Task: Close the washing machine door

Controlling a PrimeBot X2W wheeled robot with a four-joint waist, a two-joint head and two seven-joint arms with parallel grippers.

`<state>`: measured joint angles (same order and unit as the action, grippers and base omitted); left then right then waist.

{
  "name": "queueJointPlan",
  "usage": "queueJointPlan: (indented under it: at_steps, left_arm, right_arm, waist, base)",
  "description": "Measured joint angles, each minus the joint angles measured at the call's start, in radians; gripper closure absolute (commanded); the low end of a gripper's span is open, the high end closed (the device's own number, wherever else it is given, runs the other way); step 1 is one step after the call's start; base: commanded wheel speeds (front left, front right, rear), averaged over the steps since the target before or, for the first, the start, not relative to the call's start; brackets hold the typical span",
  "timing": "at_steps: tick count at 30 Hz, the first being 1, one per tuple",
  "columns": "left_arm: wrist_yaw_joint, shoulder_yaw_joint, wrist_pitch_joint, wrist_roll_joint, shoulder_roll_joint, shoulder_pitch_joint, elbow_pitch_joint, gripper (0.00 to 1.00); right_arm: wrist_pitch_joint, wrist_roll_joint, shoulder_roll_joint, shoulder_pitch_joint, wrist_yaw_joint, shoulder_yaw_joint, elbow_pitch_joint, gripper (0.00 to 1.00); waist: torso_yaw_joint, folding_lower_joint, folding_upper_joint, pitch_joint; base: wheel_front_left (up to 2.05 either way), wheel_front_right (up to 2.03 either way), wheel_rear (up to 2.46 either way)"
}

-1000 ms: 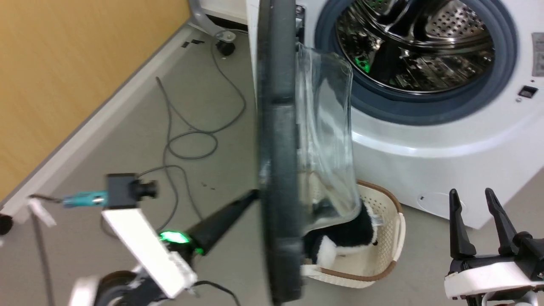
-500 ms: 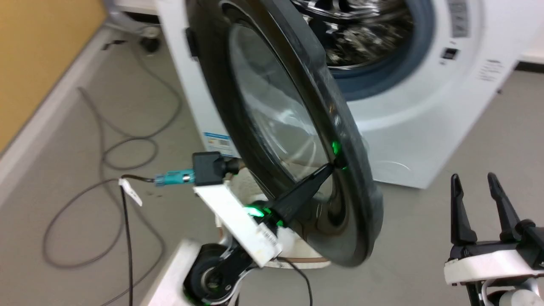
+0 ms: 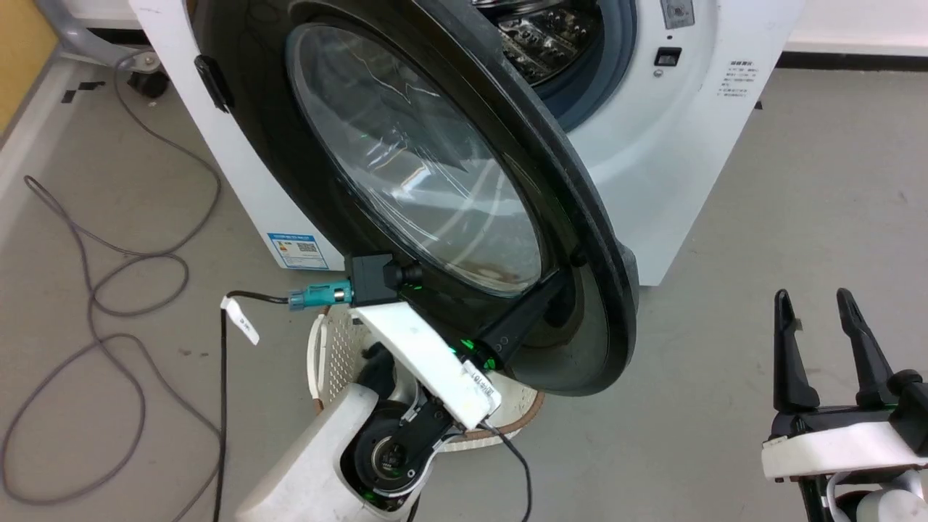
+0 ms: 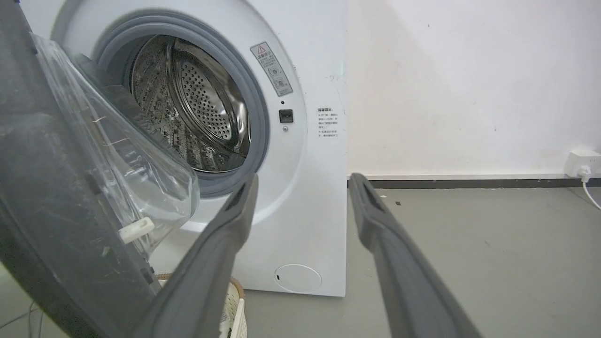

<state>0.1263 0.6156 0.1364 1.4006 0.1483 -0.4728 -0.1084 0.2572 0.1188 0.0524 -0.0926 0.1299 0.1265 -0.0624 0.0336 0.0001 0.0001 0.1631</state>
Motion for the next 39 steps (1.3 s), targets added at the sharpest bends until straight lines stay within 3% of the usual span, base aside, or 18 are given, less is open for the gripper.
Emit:
queueJointPlan:
  at_steps: [5,11,14,21,22,23,24,25,26,27,33,39]
  left_arm:
    - [0.000,0.051,-0.088,-0.038,0.073,-0.006,0.014,1.00]
    - [-0.013,0.043,-0.342,-0.305,0.209,-0.032,-0.072,1.00]
    - [-0.098,-0.007,-0.385,-0.438,0.236,-0.033,-0.100,1.00]
    - [-0.398,-0.284,-0.393,-0.844,0.261,0.040,0.036,1.00]
    - [-0.431,-0.320,-0.393,-0.890,0.263,0.074,0.050,0.93]
    - [-0.455,-0.346,-0.393,-0.929,0.265,0.108,0.060,1.00]
    - [-0.472,-0.368,-0.393,-0.957,0.268,0.142,0.064,1.00]
    - [-0.487,-0.386,-0.393,-0.978,0.266,0.174,0.072,0.80]
    - [-0.498,-0.405,-0.393,-0.997,0.261,0.204,0.084,0.52]
    - [-0.504,-0.414,-0.393,-1.019,0.258,0.230,0.095,0.00]
    - [-0.511,-0.467,-0.393,-1.107,0.222,0.353,0.126,0.00]
    - [-0.497,-0.523,-0.393,-1.148,0.157,0.455,0.150,0.00]
  right_arm:
    - [0.000,0.012,0.000,0.000,0.000,-0.002,0.012,0.00]
    - [0.000,0.015,0.000,-0.003,0.000,0.011,0.058,0.00]
    - [0.000,0.024,0.000,-0.018,0.000,0.016,0.096,0.00]
    - [0.000,0.036,0.000,-0.078,0.000,-0.003,0.187,0.00]
    - [0.000,0.036,0.000,-0.087,0.000,-0.013,0.199,0.00]
    - [0.000,0.037,0.000,-0.096,0.000,-0.022,0.210,0.00]
    - [0.000,0.040,0.000,-0.107,0.000,-0.032,0.221,0.00]
    - [0.000,0.040,0.000,-0.116,0.000,-0.042,0.232,0.00]
    - [0.000,0.041,0.000,-0.124,0.000,-0.055,0.245,0.00]
    - [0.000,0.043,0.000,-0.131,0.000,-0.068,0.257,0.00]
    - [0.000,0.085,0.003,-0.160,0.000,-0.158,0.319,0.00]
    - [0.000,0.108,0.051,-0.169,0.000,-0.293,0.353,0.00]
  waist:
    - [0.012,0.0000,0.0000,-0.020]
    - [0.029,-0.0001,0.0000,-0.053]
    - [0.042,0.0000,0.0000,-0.069]
    - [0.075,-0.0001,0.0000,-0.097]
    - [0.079,-0.0001,0.0000,-0.099]
    - [0.083,0.0000,0.0000,-0.101]
    - [0.087,-0.0001,0.0000,-0.103]
    - [0.092,0.0000,0.0000,-0.105]
    - [0.097,-0.0001,0.0000,-0.107]
    - [0.102,0.0000,0.0000,-0.109]
    - [0.135,0.0000,0.0000,-0.117]
    - [0.159,-0.0001,0.0000,-0.122]
  base:
    - [0.00,0.00,0.00]
    - [0.00,0.00,0.00]
    - [0.00,0.00,0.00]
    - [0.00,0.00,0.00]
    - [0.00,0.00,0.00]
    - [0.00,0.00,0.00]
    - [0.00,0.00,0.00]
    - [0.00,0.00,0.00]
    - [0.00,0.00,0.00]
    - [0.00,0.00,0.00]
    - [0.00,0.00,0.00]
    - [0.00,0.00,0.00]
